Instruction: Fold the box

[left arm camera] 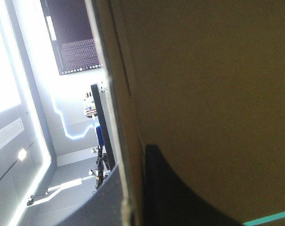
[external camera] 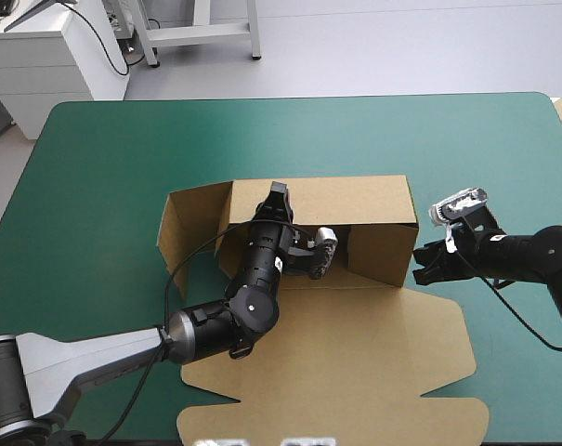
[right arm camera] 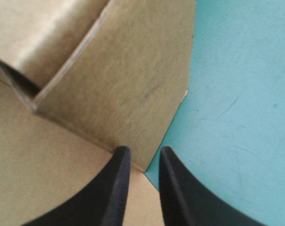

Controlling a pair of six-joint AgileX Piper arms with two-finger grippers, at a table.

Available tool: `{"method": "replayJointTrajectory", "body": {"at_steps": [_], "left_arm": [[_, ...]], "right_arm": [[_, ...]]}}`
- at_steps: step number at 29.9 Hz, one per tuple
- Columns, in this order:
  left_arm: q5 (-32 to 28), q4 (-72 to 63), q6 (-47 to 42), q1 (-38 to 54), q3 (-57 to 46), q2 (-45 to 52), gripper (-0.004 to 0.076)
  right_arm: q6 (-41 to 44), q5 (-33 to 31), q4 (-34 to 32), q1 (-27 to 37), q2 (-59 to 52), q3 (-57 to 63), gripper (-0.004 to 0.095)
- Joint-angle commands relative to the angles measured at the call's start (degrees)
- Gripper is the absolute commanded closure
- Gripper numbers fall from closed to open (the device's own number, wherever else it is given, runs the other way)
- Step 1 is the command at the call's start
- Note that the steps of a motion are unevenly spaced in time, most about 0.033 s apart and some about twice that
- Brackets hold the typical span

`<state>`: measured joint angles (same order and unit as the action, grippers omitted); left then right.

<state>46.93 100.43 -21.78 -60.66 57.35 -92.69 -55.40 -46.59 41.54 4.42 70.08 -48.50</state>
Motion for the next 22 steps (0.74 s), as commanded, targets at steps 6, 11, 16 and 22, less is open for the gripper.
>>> {"method": "replayJointTrajectory", "body": {"at_steps": [6,11,16,22], "left_arm": [[0.2,0.9,0.6,0.1,0.9,1.7,0.0731],[0.2,0.9,0.6,0.1,0.9,1.7,0.0731],[0.2,0.9,0.6,0.1,0.9,1.7,0.0731],[0.2,0.8,0.6,0.1,0.9,1.7,0.0731]], "right_arm": [[-3.6,-1.9,6.2,0.2,-0.8,-1.4,0.0149],[-3.7,0.7,7.7,0.2,0.2,-1.4,0.0144],[-4.6,3.1,10.3,-2.1,-0.2,-0.1,0.0174],[-1.7,16.2,10.1,-11.6,-1.3,4.2,0.0230]]}}
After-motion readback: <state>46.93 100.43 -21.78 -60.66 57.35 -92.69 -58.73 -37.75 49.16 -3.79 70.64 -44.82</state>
